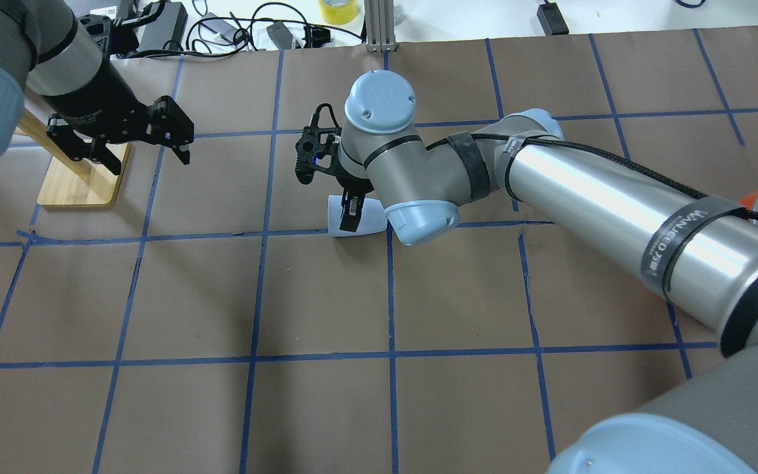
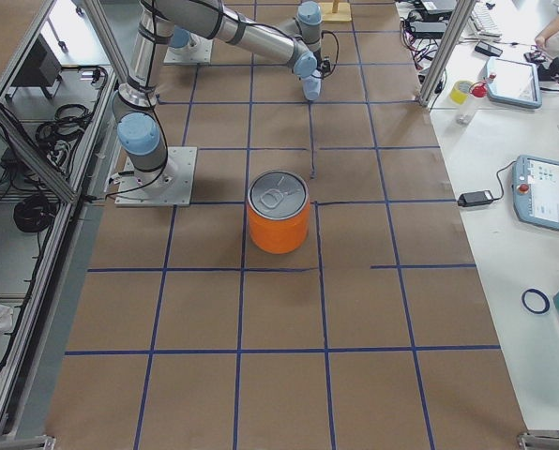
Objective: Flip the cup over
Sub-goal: 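Lay the cup on its side and open the right gripper, then raise the right gripper away while the left gripper reaches toward the cup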
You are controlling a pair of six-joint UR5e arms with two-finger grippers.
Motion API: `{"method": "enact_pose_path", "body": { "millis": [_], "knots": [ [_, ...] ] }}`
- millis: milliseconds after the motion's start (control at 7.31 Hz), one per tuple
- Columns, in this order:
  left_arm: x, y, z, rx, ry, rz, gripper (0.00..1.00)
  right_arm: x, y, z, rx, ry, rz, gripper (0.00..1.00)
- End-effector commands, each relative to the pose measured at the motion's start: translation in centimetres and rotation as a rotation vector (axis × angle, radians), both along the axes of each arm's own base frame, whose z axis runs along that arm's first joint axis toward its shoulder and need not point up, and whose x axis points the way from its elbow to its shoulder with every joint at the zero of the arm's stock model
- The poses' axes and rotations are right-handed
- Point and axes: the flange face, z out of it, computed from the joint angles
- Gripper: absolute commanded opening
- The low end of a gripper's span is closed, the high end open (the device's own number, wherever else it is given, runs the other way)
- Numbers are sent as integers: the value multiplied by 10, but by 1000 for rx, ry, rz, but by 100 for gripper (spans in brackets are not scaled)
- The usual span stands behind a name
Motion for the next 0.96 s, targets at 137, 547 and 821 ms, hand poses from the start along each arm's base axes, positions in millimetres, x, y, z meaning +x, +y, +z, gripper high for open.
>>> {"method": "enact_pose_path", "body": {
  "millis": [137, 547, 821],
  "knots": [
    [0, -8, -12, 15, 13, -1, 100, -98, -11, 93, 56, -21, -309, 100],
    [-31, -38, -59, -1, 312, -11, 100, -171, 47, 178, 213, 21, -632, 100],
    [-53, -44, -134, -11, 472, -24, 100, -230, 45, 206, 199, -8, -802, 100]
  ]
}}
